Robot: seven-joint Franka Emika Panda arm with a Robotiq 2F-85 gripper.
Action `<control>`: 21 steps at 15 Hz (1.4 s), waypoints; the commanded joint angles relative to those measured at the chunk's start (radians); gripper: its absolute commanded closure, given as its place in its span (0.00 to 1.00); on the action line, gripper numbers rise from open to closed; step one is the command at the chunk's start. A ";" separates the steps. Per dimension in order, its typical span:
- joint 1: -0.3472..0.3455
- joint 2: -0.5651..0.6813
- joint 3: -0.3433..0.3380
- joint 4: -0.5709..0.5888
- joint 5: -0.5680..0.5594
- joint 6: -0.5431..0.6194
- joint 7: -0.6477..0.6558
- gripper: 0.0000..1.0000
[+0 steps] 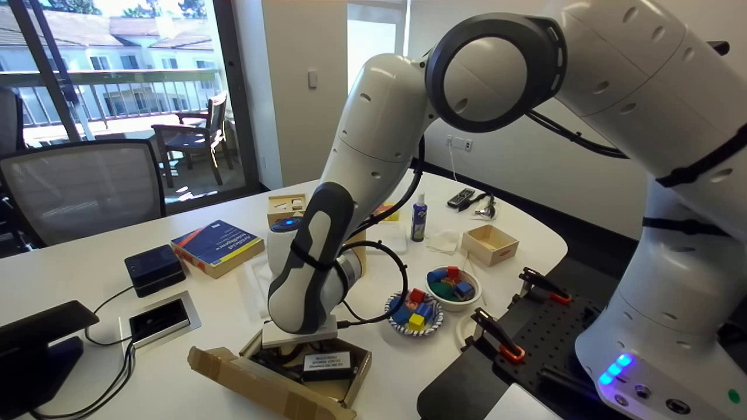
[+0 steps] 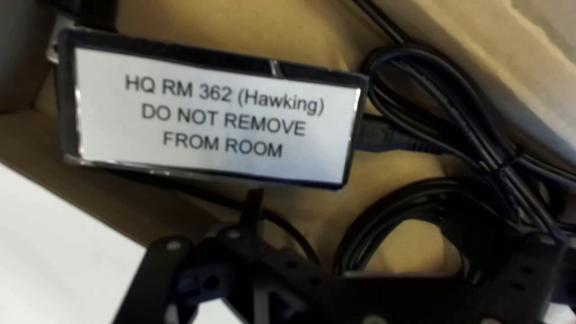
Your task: Open the box on the table then remove the contents inside it
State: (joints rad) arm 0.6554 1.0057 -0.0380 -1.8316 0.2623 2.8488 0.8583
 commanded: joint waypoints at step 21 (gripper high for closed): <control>0.081 0.049 -0.088 0.070 -0.064 -0.096 0.458 0.44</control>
State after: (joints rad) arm 0.7502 1.0323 -0.1417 -1.7873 0.2246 2.7968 1.2844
